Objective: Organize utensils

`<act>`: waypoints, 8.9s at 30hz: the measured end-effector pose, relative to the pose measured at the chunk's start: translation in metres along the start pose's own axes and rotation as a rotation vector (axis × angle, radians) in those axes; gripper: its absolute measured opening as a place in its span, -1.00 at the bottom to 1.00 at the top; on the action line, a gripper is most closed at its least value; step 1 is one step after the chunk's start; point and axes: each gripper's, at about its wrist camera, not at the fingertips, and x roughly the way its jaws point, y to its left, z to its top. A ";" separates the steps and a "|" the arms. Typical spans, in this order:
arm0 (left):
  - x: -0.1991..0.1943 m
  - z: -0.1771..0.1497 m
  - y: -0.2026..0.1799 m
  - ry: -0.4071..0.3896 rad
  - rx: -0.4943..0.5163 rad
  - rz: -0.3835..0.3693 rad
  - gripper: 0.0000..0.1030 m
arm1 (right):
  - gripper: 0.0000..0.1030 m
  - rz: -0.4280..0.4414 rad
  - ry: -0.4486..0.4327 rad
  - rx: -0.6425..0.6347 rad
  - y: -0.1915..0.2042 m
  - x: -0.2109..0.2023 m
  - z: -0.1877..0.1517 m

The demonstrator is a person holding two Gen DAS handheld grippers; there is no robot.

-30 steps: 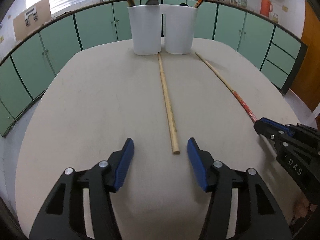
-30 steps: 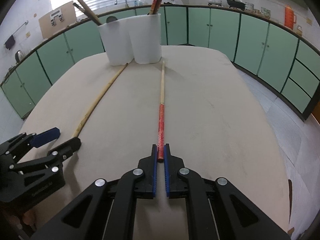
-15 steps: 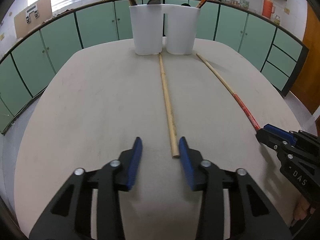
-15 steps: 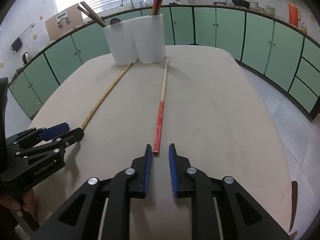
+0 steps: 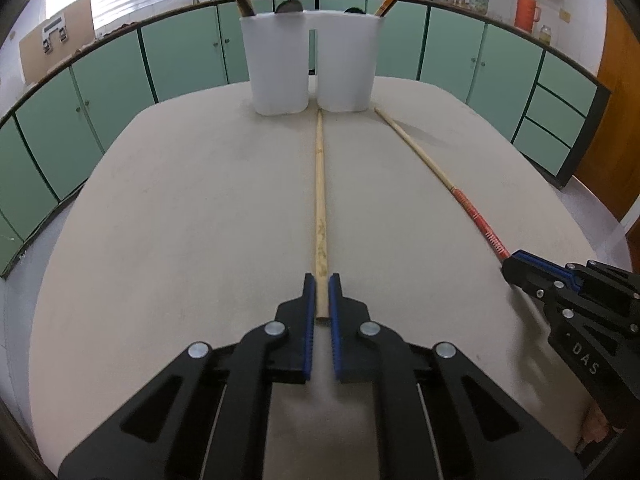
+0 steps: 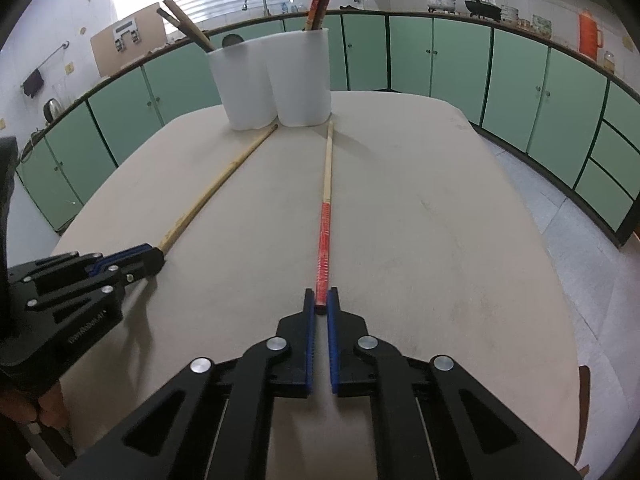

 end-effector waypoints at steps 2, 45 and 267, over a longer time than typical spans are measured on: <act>-0.007 0.002 -0.001 -0.012 0.006 -0.004 -0.88 | -0.89 0.002 -0.012 -0.002 -0.001 -0.005 0.003; -0.164 0.121 -0.007 -0.389 0.083 0.002 -0.88 | -0.89 0.108 -0.333 -0.170 0.025 -0.132 0.154; -0.193 0.123 0.024 -0.484 -0.038 0.092 0.89 | 0.88 0.038 -0.448 -0.115 0.034 -0.157 0.163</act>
